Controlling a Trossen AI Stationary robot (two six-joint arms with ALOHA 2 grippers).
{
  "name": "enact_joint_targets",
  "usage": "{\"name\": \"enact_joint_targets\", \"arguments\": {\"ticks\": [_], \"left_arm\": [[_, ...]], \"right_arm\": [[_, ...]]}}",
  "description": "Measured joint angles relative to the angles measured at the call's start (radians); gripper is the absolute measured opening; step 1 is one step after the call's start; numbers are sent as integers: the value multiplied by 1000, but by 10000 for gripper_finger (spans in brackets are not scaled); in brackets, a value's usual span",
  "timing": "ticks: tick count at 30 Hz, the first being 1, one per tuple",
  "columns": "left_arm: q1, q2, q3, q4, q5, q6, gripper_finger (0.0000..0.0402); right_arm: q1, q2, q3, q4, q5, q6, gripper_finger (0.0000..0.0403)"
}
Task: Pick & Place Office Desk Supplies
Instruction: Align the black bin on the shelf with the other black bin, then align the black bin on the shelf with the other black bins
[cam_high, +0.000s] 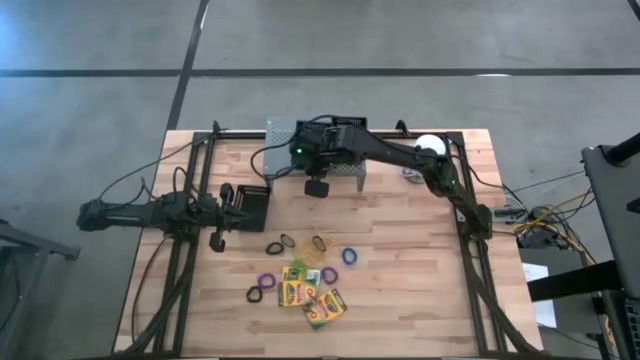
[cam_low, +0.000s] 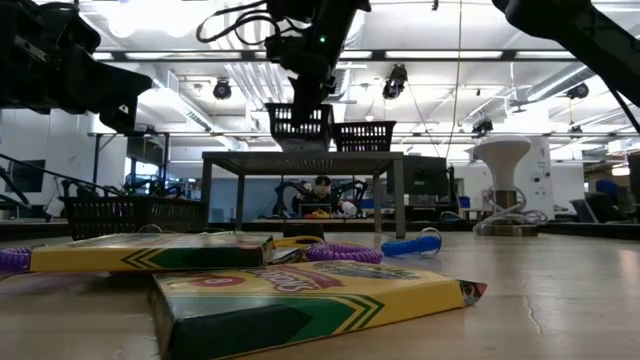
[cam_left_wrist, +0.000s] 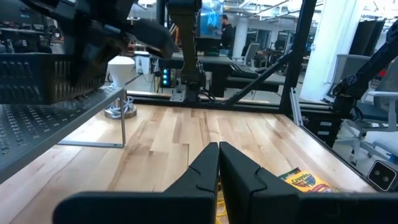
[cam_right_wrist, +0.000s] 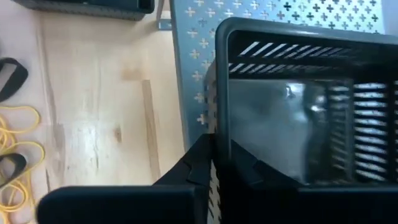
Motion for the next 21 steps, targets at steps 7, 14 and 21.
{"name": "enact_joint_targets", "arguments": {"ticks": [7,14,21], "left_arm": [[0,0,0,0,0,0,19],[0,0,0,0,0,0,19],[0,0,0,0,0,0,19]], "right_arm": [[-5,-1,-1,0,5,-5,89],[22,-31,-1,13,265,-3,125],[135,-113,0,26,283,54,126]]}}
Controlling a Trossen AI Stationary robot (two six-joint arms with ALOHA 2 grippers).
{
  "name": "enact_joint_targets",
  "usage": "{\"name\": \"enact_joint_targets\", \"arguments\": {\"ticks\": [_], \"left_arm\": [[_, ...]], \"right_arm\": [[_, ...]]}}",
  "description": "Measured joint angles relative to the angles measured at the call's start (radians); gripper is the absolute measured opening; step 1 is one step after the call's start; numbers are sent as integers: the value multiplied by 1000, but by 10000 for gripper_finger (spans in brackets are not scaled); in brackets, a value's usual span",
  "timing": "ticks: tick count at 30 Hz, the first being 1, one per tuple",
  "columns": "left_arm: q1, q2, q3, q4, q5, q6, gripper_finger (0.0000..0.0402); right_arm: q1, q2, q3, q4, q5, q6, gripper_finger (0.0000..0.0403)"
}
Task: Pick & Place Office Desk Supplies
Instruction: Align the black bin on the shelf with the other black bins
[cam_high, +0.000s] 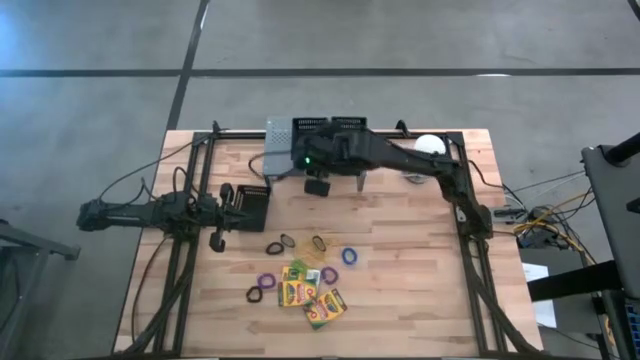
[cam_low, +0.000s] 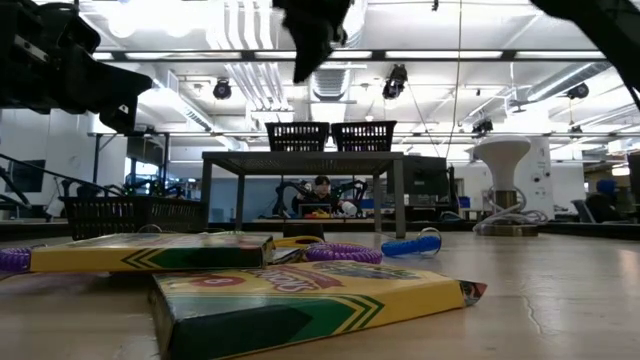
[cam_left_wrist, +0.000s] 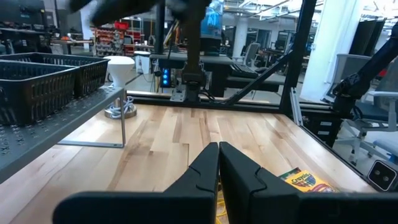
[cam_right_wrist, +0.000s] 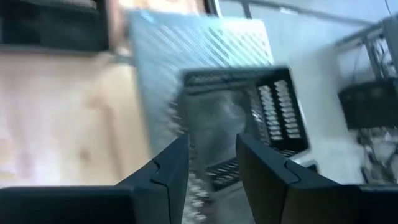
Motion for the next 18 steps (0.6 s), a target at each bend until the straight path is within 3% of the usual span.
{"name": "enact_joint_targets", "arguments": {"ticks": [10,14,18], "left_arm": [[0,0,0,0,0,0,19],[0,0,0,0,0,0,19],[0,0,0,0,0,0,19]], "right_arm": [[333,-17,-57,-3,-4,61,101],[436,-33,-242,4,8,158,89],[515,-115,-520,88,113,310,77]]}}
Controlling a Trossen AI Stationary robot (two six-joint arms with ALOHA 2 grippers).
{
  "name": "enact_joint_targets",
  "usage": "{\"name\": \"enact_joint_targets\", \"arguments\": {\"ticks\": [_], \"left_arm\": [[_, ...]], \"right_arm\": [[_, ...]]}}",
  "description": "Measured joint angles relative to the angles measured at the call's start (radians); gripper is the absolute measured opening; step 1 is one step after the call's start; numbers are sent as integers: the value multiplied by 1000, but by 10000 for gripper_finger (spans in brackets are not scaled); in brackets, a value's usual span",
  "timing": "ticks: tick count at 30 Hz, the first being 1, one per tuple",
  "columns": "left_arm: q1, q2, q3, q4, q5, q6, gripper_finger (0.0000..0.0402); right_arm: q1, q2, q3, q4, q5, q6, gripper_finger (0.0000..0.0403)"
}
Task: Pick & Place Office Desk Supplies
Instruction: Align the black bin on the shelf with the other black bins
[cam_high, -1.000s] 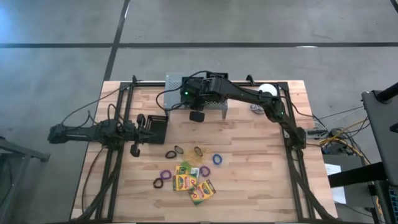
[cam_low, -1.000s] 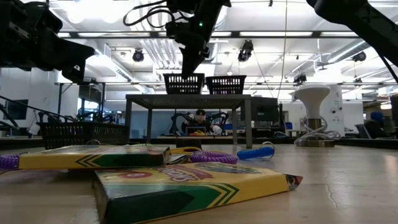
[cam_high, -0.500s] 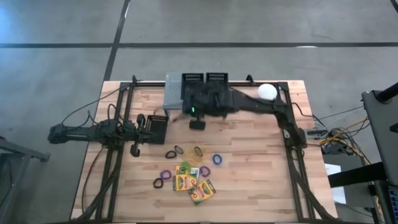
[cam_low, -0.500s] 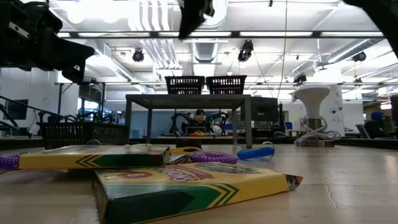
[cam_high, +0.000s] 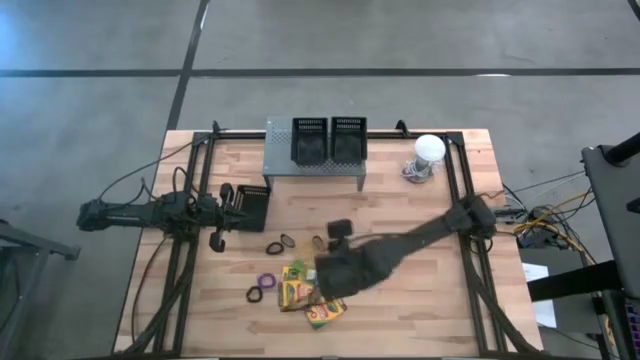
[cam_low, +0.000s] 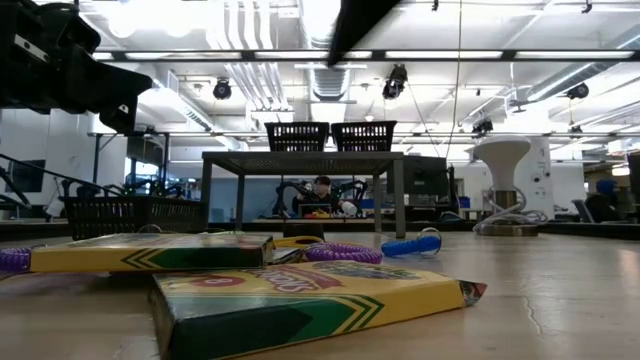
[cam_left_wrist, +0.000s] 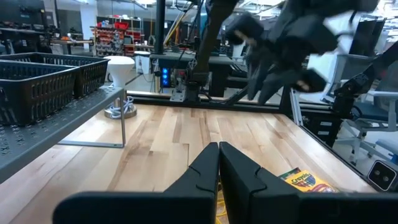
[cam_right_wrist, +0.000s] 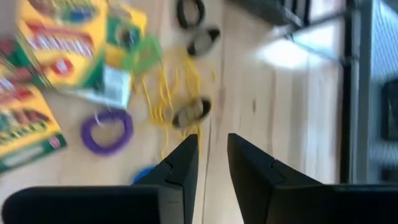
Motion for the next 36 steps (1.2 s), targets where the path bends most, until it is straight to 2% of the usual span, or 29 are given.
{"name": "enact_joint_targets", "arguments": {"ticks": [5,10,13,16,20,23,28,31,36], "left_arm": [[0,0,0,0,0,0,19],[0,0,0,0,0,0,19],[0,0,0,0,0,0,19],[0,0,0,0,0,0,19],[0,0,0,0,0,0,19],[0,0,0,0,0,0,19],[0,0,0,1,0,0,19],[0,0,0,9,0,0,19],[0,0,0,16,0,-4,19]], "right_arm": [[77,-166,-413,306,23,134,66],[93,-399,-787,717,1,149,59],[80,-530,-992,959,-79,114,59],[46,-663,-1187,1208,-220,54,59],[-11,-778,-1418,1556,-338,-29,59],[-75,-842,-1538,1737,-382,-95,59],[-209,-896,-1646,1861,-511,-88,59],[-275,-903,-1668,1871,-595,-113,59],[-347,-902,-1666,1882,-637,-159,59]]}}
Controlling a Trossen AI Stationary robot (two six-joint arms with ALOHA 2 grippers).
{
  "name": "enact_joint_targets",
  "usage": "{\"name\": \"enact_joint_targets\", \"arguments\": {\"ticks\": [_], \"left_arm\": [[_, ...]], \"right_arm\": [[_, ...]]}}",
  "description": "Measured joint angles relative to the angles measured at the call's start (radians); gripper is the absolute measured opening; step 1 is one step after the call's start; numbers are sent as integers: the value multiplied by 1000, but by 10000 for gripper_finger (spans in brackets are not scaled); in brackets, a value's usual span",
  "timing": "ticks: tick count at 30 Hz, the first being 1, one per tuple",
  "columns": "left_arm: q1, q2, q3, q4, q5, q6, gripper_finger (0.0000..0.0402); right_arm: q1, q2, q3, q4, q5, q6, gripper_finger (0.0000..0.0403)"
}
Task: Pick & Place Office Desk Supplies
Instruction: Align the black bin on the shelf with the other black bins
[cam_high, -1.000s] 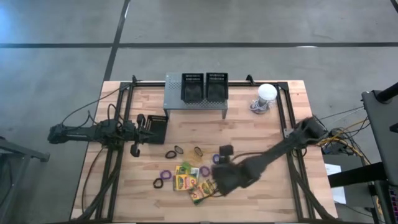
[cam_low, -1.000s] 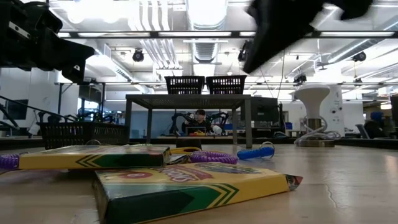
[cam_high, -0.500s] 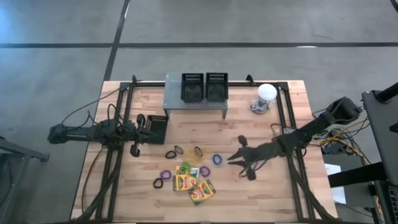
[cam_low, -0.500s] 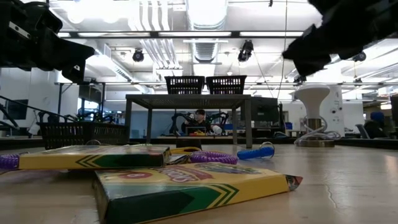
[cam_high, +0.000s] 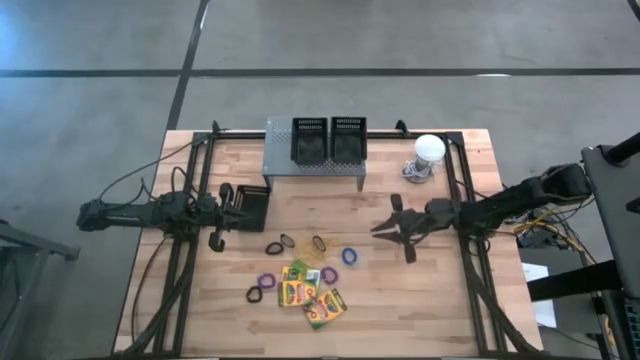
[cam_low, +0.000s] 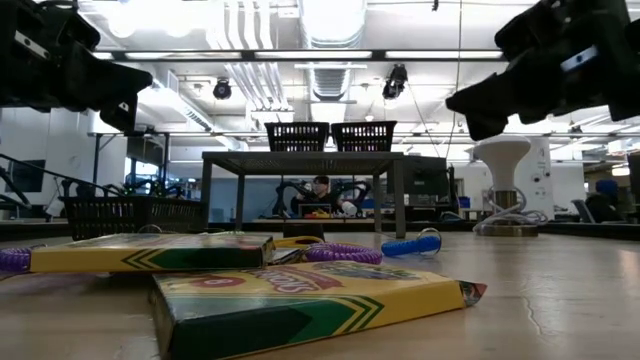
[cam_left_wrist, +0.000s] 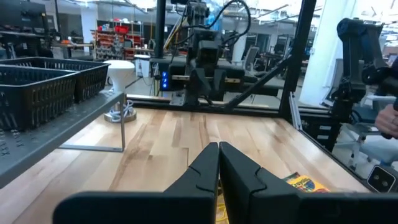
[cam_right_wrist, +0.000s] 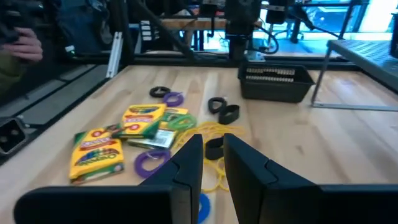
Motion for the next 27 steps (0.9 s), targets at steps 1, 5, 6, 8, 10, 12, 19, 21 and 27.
{"name": "enact_joint_targets", "arguments": {"ticks": [1,5,6,8,10,12,19,21,27], "left_arm": [[0,0,0,0,0,0,19],[0,0,0,2,0,0,19],[0,0,0,-3,0,0,19],[0,0,0,-16,0,0,19],[0,0,0,-16,0,0,19],[0,0,0,-16,0,-16,19],[0,0,0,-15,-27,-97,19],[0,2,0,-13,-35,-92,19],[0,6,0,35,-77,-85,19]], "right_arm": [[-8,0,0,2,-1,-2,59],[-30,-1,2,5,-7,-43,59],[-35,-1,2,0,-7,-62,59],[-44,0,2,-16,-1,-133,59],[-53,0,2,-40,2,-219,59],[-67,1,2,-31,17,-267,59],[-159,-14,33,-18,46,-188,59],[-173,-12,33,-24,45,-266,59],[-173,0,30,-37,43,-262,59]]}}
